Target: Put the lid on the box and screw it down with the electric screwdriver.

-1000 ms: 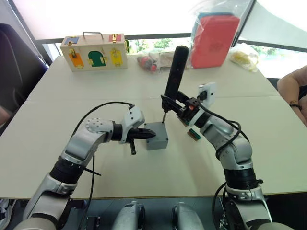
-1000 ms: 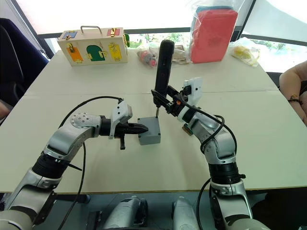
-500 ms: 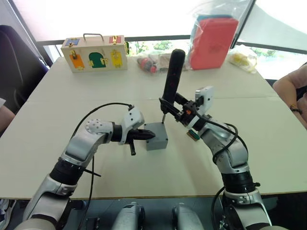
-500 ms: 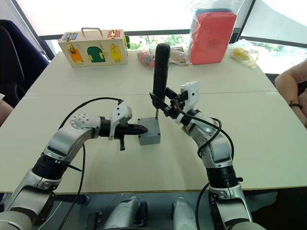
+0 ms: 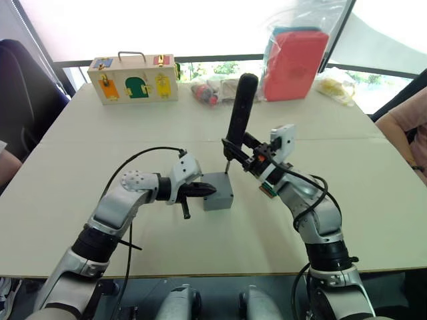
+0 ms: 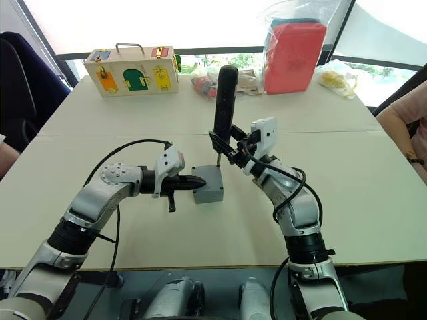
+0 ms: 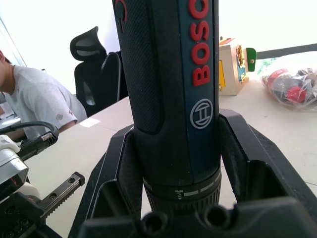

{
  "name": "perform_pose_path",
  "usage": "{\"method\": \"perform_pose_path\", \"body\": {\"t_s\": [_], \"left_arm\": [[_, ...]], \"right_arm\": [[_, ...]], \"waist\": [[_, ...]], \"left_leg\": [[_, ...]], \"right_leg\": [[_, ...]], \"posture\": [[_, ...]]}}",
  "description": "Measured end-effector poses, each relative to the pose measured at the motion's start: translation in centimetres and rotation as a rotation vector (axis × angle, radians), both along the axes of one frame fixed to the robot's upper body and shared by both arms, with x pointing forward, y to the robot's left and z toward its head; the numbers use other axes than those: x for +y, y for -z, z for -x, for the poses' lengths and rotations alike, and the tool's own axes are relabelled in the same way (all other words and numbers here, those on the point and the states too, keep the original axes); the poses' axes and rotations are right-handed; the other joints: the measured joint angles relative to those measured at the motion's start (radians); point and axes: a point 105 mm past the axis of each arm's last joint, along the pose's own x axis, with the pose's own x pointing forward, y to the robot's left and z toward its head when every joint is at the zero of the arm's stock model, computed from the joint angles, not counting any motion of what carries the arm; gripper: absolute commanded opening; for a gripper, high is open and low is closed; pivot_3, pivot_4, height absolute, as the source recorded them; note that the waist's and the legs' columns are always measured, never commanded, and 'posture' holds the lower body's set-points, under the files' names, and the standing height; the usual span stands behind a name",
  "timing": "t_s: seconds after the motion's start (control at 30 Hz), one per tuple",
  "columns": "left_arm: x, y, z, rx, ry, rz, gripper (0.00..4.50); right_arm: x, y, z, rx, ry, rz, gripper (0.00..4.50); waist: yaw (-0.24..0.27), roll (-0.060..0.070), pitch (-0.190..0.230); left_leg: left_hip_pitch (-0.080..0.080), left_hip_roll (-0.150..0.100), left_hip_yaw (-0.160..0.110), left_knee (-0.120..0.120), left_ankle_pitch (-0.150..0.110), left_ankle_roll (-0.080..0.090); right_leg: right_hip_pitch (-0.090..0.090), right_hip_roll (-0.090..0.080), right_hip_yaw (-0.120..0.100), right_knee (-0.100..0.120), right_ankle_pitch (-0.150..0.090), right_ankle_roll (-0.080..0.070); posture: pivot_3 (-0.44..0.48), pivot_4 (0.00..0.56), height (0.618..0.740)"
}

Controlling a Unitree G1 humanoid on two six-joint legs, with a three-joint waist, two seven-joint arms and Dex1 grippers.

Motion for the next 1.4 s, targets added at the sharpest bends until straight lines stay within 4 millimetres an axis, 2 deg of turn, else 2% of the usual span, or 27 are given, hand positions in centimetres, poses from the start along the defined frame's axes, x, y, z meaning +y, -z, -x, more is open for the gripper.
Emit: {"method": "perform_pose_path", "body": {"t_s": [0.7, 1.07, 1.4], "left_arm": [[-0.7, 0.5, -0.4, 0.002, 0.015, -0.008, 0.0], [-0.3, 0.9, -0.4, 0.011, 0.026, -0.023, 0.0], [0.2, 1.1, -0.4, 0.005, 0.026, -0.046, 0.0]], "right_arm": [[0.4, 0.9, -0.6, -0.007, 0.027, 0.018, 1.78], [0.2, 1.6, -0.2, -0.031, 0.053, 0.002, 1.78], [0.8, 2.2, 0.6, -0.098, 0.045, 0.063, 1.78]], "waist": [[0.0, -0.004, -0.017], [0.0, -0.004, -0.025], [0.0, -0.006, -0.033]], "left_leg": [[0.01, -0.001, 0.0, -0.014, -0.001, -0.001], [0.013, -0.001, 0.0, -0.016, -0.002, -0.004], [0.015, -0.001, 0.0, -0.019, -0.003, -0.004]], "right_leg": [[0.005, -0.004, 0.0, -0.011, -0.002, -0.004], [0.007, -0.005, 0.0, -0.014, -0.003, -0.006], [0.008, -0.006, 0.0, -0.015, -0.004, -0.007]], "posture": [[0.0, 0.15, 0.74], [0.0, 0.15, 0.74], [0.0, 0.15, 0.74]]}}
